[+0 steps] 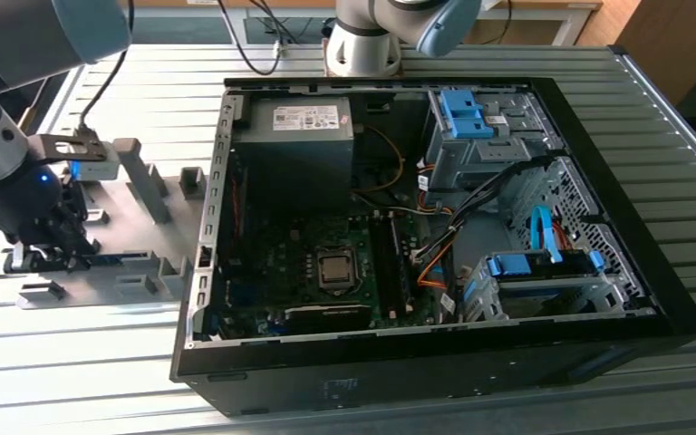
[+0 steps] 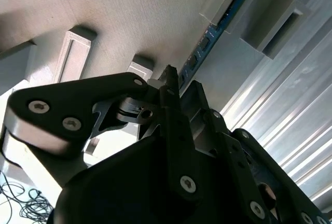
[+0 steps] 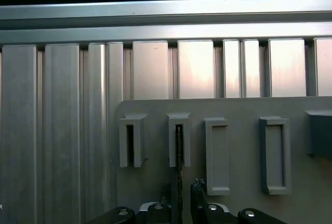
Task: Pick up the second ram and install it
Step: 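Pick up the second ram and move it above second insertion slot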
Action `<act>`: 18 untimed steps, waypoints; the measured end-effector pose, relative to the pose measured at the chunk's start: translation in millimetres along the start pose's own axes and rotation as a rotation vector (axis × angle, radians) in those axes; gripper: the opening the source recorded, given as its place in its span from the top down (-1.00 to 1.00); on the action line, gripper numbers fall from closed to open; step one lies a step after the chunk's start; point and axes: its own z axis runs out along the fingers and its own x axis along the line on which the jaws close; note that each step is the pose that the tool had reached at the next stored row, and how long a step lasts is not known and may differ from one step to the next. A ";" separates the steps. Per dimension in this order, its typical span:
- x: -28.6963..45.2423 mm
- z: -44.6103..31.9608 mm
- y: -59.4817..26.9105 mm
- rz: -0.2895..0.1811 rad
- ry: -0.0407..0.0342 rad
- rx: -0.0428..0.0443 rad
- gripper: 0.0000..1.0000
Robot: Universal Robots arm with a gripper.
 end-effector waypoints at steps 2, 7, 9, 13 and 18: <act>0.0 0.2 -1.3 0.000 0.0002 0.0000 0.42; 0.0 0.8 -2.0 0.000 0.0007 -0.0002 0.45; 0.0 0.9 -2.0 0.000 0.0012 -0.0001 0.58; 0.0 1.0 -2.0 0.000 0.0021 0.0000 0.58; 0.0 1.1 -2.0 0.000 0.0021 0.0001 0.61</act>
